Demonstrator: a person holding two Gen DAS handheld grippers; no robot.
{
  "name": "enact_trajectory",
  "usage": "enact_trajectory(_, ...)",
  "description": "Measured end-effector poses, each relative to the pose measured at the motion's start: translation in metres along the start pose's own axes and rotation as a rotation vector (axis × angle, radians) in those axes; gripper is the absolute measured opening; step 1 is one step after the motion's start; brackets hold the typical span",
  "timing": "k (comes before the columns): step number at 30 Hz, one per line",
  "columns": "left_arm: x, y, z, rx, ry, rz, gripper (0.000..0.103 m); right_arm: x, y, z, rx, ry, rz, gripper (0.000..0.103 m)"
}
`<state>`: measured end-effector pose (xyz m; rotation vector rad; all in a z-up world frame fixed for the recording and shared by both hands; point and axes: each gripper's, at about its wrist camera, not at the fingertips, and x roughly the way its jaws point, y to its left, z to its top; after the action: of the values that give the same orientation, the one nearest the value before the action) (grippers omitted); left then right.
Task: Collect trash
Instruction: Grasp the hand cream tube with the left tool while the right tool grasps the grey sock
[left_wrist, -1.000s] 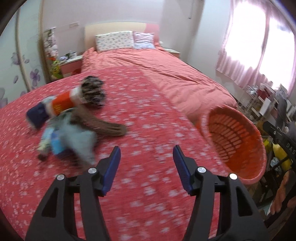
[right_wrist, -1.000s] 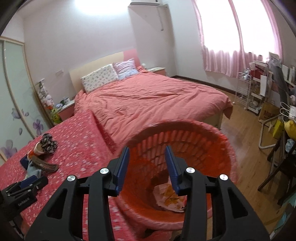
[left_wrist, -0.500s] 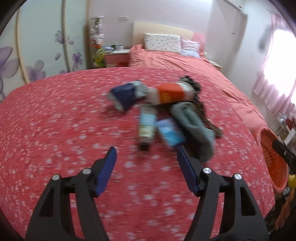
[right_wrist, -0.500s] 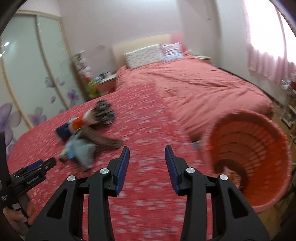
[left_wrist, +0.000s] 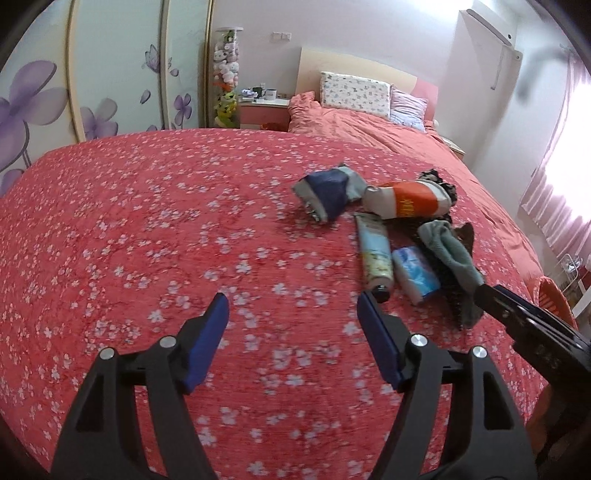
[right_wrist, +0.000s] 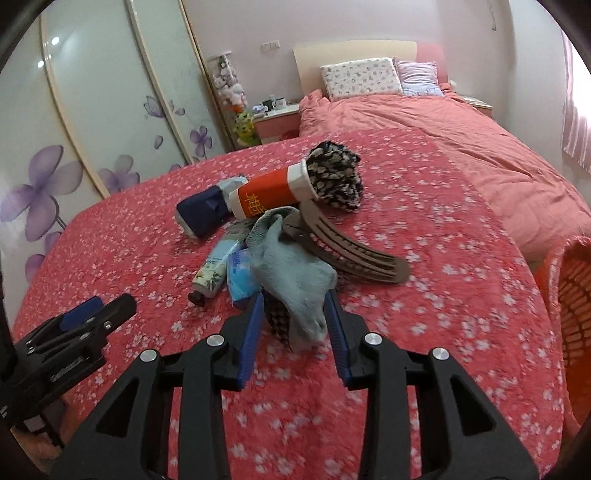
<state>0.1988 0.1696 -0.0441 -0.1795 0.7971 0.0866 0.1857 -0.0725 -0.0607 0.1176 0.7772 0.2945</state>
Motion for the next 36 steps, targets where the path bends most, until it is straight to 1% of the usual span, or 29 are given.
enact_trajectory(3, 0.002, 0.007, -0.001, -0.013, 0.007, -0.004, 0.071, 0.009, 0.005, 0.002, -0.012, 0.014, -0.015, 0.034)
enact_trajectory(4, 0.003, 0.009, -0.001, -0.016, 0.009, -0.006, 0.071, 0.012, 0.007, 0.003, -0.016, 0.017, -0.023, 0.026)
enact_trajectory(5, 0.003, 0.01, -0.001, -0.018, 0.01, -0.008, 0.071, 0.014, 0.007, 0.003, -0.018, 0.023, -0.03, 0.021)
enact_trajectory(6, 0.003, 0.011, -0.002, -0.018, 0.011, -0.009, 0.071, 0.017, 0.007, 0.004, -0.018, 0.033, -0.033, 0.01)
enact_trajectory(7, 0.004, 0.011, -0.002, -0.017, 0.012, -0.01, 0.071, 0.019, 0.006, 0.004, -0.016, 0.037, -0.029, 0.006)
enact_trajectory(10, 0.003, 0.009, -0.003, -0.015, 0.012, -0.017, 0.071, 0.011, 0.006, 0.006, -0.012, 0.013, -0.014, 0.005)
enact_trajectory(12, 0.004, 0.01, -0.002, -0.014, 0.013, -0.022, 0.071, 0.0, 0.005, 0.008, -0.004, -0.014, 0.01, 0.004)
enact_trajectory(22, 0.003, -0.003, -0.001, 0.002, 0.013, -0.065, 0.07, -0.06, 0.006, 0.032, 0.017, -0.184, 0.09, 0.004)
enact_trajectory(24, 0.006, -0.008, 0.002, 0.009, 0.014, -0.075, 0.07, -0.067, 0.003, 0.037, 0.02, -0.209, 0.081, 0.004)
enact_trajectory(27, 0.013, -0.019, 0.007, 0.023, 0.019, -0.08, 0.07, -0.074, -0.003, 0.039, 0.018, -0.232, 0.04, 0.004)
enact_trajectory(33, 0.031, -0.045, 0.016, 0.073, 0.033, -0.099, 0.07, -0.072, -0.022, 0.026, 0.03, -0.219, -0.023, 0.004)
enact_trajectory(35, 0.04, -0.05, 0.018, 0.073, 0.053, -0.106, 0.068, -0.069, -0.031, 0.022, 0.041, -0.206, -0.035, 0.004)
enact_trajectory(36, 0.045, -0.053, 0.018, 0.073, 0.065, -0.107, 0.066, -0.069, -0.034, 0.019, 0.045, -0.203, -0.038, 0.004)
